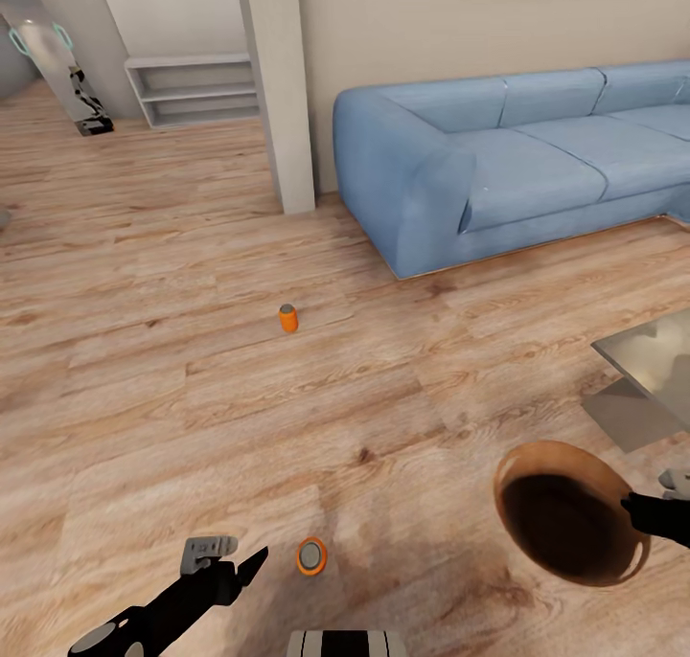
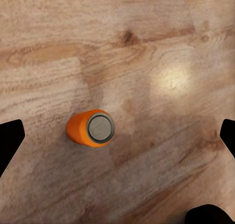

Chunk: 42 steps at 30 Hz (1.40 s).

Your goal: Put the three can of soda from the living room inside the tash can in the kitchen.

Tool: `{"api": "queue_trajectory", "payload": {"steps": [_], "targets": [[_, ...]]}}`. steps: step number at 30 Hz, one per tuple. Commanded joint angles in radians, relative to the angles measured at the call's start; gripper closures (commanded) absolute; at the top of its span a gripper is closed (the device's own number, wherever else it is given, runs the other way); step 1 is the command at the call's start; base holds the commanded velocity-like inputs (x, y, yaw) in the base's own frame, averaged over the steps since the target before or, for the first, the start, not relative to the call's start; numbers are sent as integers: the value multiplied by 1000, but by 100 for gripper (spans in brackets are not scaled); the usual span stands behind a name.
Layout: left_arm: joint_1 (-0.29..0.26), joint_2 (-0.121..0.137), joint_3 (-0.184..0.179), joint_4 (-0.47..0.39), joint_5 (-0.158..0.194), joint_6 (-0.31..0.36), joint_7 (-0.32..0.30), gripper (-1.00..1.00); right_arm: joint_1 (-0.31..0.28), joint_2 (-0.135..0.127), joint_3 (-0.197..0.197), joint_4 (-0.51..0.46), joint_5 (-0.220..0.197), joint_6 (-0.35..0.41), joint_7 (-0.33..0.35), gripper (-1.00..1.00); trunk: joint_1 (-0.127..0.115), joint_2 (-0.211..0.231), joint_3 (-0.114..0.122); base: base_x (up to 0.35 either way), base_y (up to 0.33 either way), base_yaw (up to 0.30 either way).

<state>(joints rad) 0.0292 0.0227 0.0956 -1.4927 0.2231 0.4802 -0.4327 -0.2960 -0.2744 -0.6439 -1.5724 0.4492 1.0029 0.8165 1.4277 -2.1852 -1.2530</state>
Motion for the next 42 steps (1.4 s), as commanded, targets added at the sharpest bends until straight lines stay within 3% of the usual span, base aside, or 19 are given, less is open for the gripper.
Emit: {"api": "queue_trajectory", "payload": {"steps": [1,42], "targets": [[0,0,0,0,0,-1,0,-100,0,0,0,0,-116,17,6,100,0,0,0,0,0,0],[0,2,-1,0,1,-12,-4,-100,0,-2,-3,0,-118,18,30,100,0,0,8,0,0,7]]}}
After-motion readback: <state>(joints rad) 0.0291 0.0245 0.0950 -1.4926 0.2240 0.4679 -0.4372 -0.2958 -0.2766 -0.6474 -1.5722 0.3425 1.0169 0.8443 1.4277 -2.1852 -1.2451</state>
